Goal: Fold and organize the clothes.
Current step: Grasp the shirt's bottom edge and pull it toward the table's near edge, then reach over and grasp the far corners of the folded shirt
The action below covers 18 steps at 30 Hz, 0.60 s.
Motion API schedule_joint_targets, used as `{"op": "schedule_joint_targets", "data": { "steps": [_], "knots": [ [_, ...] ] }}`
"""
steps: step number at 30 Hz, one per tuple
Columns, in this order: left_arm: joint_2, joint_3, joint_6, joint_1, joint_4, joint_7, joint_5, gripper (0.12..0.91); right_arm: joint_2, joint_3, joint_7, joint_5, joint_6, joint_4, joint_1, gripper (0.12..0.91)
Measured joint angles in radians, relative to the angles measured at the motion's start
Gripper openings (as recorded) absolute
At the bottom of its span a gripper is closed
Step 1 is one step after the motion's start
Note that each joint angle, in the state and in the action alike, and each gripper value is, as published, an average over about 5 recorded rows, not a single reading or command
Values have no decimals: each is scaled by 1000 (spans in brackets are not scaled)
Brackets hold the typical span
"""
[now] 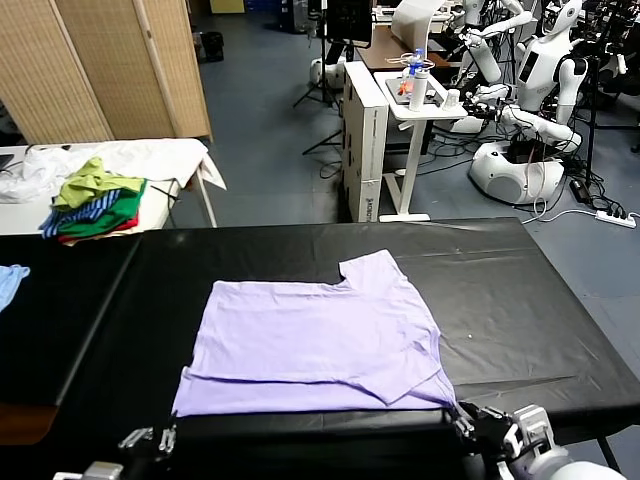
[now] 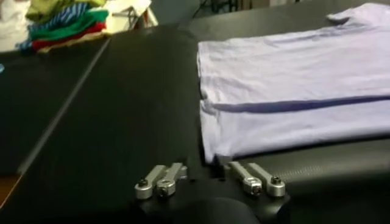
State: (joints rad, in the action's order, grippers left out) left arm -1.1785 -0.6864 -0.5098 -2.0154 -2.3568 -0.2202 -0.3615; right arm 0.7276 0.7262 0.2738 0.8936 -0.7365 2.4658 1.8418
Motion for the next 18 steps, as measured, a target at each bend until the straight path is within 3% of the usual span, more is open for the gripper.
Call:
{"op": "schedule_joint_targets", "data": {
  "steps": [2,4,12,18],
  "knots": [
    [-1,-11,-29,5,-24,-4,-22,865,-5,2,-3,20,1,-9,-42,903],
    [4,-27,-40,16,-49,-6,-60,896,-8,-11,-5,33,12,-35,-106,906],
    [83,-71,-39,219,-31,-75,-337,907,-12,-189,-5,63,74,-267,-502,907],
    [153,-23,-52,457,102,-77,-470,907,26,-395,8,55,65,-475,-817,907]
  ]
}}
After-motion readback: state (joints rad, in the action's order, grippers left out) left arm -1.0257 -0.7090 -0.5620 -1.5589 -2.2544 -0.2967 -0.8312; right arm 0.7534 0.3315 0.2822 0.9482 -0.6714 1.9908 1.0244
